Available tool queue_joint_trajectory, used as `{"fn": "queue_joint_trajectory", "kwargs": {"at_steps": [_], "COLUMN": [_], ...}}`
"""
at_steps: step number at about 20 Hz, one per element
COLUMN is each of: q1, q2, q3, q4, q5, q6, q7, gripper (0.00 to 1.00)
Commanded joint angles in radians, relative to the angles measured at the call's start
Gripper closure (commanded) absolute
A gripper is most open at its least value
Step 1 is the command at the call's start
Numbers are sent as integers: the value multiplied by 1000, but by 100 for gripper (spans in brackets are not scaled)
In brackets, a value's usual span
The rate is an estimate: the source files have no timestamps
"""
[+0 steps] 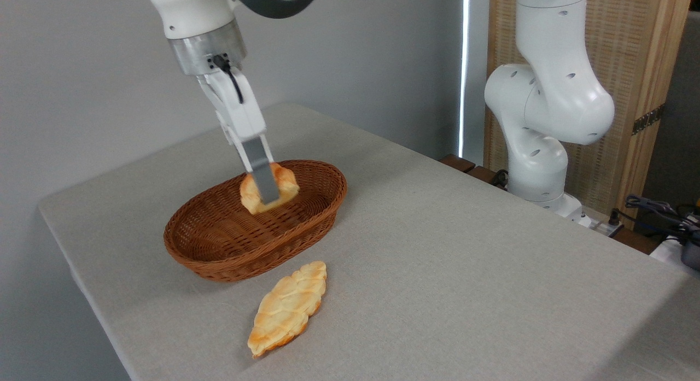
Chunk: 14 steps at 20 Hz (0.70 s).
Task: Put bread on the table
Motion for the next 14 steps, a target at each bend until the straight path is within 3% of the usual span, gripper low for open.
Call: {"fn": "queue_joint_trajectory", "kwargs": {"at_steps": [1, 3, 6, 10, 13, 14], "q1": [-9, -9, -9, -9, -9, -9], "q2": [-10, -10, -1, 2, 2, 2], "q3": [94, 133, 142, 142, 142, 142], "q4": [-40, -72, -128, -175, -177, -175], "q5": [-19, -17, 6, 36, 56, 69], "q6": [-32, -29, -13, 10, 10, 10], "q7": [118, 176, 213, 217, 217, 217], "gripper": [59, 59, 40, 26, 0, 0]}}
